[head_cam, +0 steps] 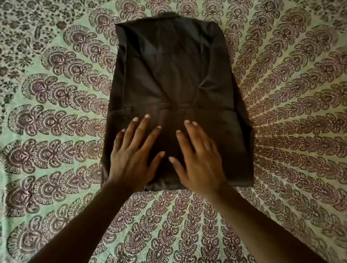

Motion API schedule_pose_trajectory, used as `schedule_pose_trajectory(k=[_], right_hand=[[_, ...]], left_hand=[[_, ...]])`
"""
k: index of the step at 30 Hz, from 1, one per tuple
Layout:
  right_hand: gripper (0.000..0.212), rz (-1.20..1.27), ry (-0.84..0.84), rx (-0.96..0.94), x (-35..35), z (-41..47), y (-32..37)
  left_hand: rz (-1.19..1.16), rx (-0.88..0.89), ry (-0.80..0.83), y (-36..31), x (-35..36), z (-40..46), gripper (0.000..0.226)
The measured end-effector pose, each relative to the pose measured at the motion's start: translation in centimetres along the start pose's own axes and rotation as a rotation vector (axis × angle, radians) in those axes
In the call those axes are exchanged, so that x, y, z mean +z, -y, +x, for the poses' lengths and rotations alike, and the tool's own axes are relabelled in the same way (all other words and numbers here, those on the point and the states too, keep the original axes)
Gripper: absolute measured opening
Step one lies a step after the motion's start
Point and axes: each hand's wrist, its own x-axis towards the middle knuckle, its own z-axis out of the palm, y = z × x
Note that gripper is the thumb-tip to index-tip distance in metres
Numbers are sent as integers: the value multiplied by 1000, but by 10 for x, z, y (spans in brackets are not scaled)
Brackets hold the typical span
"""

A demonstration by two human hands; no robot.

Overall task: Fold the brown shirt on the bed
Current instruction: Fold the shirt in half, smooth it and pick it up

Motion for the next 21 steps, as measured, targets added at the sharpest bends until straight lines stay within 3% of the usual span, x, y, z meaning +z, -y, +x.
schedule_pose_trajectory(k=[3,11,15,21], right_hand=[[76,-88,163,10,16,2,-1],[77,-300,184,100,-12,-6,-92],[75,-334,251,6,-23,-4,-108],[81,-255,183,-223,-38,-42,-102]], left_hand=[[39,-22,136,20,16,1,75],[-49,-25,253,45,22,8,86],[-164,29,333,59,18,12,91],[-233,165,287,88,-20,-32,71]])
